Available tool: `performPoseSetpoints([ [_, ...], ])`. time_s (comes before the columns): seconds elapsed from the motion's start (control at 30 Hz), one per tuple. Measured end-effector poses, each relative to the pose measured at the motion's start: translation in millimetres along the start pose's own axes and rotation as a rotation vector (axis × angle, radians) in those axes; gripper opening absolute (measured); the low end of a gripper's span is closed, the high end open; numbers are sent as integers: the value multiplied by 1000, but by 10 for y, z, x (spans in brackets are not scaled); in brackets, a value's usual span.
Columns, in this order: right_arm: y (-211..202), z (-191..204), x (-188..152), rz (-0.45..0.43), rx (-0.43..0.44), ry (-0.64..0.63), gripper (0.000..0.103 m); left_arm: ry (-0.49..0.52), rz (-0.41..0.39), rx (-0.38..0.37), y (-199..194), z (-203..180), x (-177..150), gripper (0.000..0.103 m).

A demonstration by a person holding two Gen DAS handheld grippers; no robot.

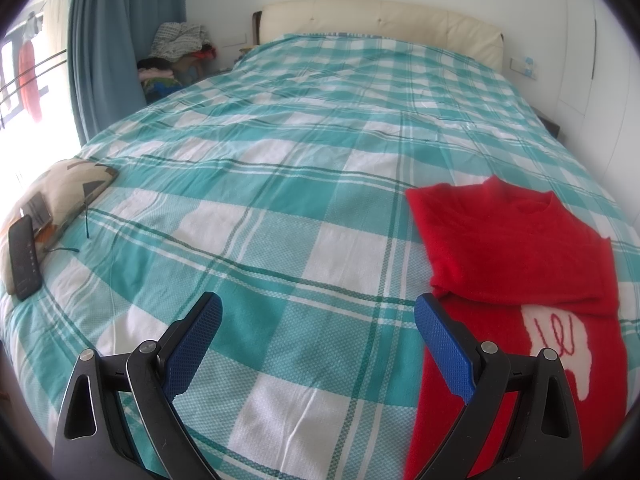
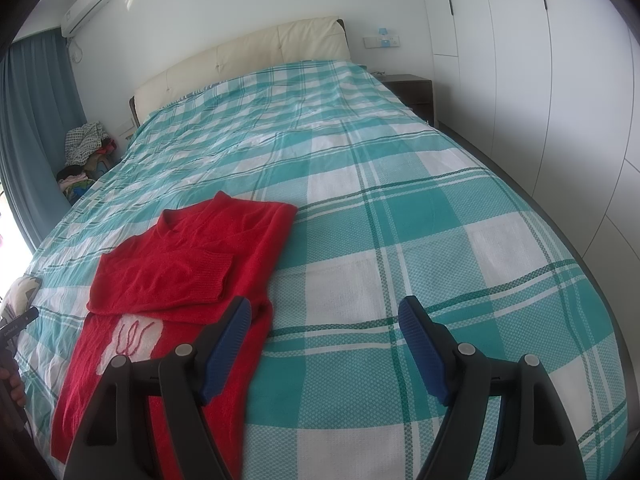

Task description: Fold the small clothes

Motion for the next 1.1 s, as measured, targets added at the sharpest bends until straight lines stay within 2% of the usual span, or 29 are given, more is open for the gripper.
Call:
performPoseSetpoints([
  [0.6,-2,2,-7,0,0,-1,76,0,2,2,11,14,5,98],
  [0.93,-126,-79,29,-47,4,32,76,-41,6,22,-33,103,-152,98],
  [1.1,-218,-146,-17,-50,16,72,76,-59,22,-1,-81,105,-237,98],
])
Point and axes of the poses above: each gripper's, at about its wrist camera, not at the fingertips, and y roughly the way its jaws point, z to its left, x to its top, the point moved 9 cm from there along y, roughly the way its jaws point, and after that the axes turned 7 degrees about y, right-handed, at the moved point
